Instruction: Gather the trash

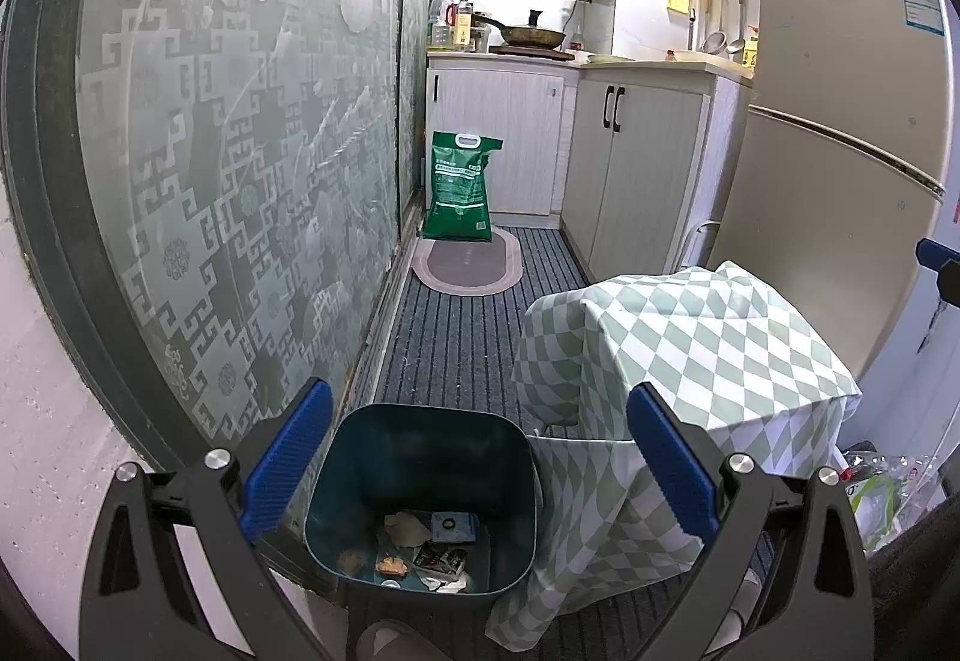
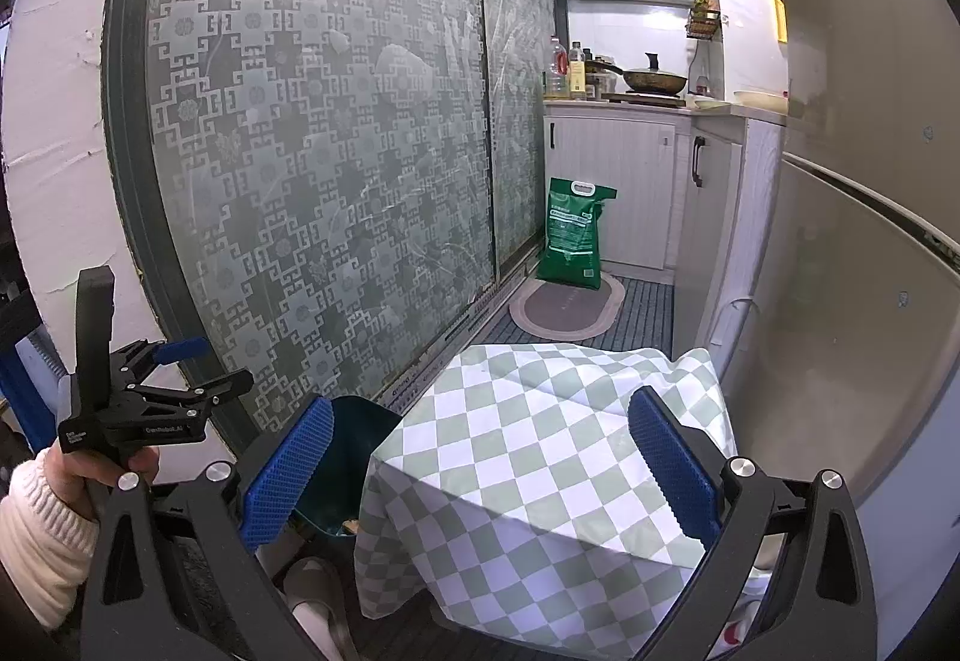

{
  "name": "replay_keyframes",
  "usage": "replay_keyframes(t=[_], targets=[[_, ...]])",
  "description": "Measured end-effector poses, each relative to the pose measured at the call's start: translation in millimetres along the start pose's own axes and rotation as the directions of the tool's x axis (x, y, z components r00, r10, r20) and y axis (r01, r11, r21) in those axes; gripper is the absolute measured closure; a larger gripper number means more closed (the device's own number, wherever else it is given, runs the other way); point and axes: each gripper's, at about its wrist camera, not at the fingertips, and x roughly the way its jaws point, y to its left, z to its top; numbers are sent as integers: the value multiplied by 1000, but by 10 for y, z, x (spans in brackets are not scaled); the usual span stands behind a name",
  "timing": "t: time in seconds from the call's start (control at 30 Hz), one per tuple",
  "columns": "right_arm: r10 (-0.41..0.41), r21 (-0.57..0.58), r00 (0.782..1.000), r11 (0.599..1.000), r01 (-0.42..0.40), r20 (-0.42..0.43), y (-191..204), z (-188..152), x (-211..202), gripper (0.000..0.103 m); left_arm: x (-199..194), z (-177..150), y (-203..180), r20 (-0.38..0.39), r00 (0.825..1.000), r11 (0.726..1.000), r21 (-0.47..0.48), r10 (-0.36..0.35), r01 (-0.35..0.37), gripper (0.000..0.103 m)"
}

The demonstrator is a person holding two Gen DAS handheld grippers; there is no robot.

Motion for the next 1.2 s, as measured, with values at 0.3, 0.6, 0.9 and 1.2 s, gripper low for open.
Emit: replay_keyframes(t=[0.3, 0.6, 0.9, 1.2], targets=[[0, 1, 1000, 1000, 0, 0, 7, 0, 1, 3, -1, 4, -4, 1, 1000, 1000, 0, -1, 1, 3], [0, 0, 1000, 1000, 0, 0, 2, 3, 6, 3, -6, 18, -23, 2, 1000, 1000, 5, -3, 3, 3], [0, 1, 1000, 1000, 0, 0, 10, 5, 8, 3, -17, 26, -32, -1, 1000, 1000, 2, -1, 1, 3], [0, -1, 1000, 1000, 0, -1, 8, 8, 9, 3, -12, 17, -27, -1, 1000, 1000, 2, -2, 2, 3]])
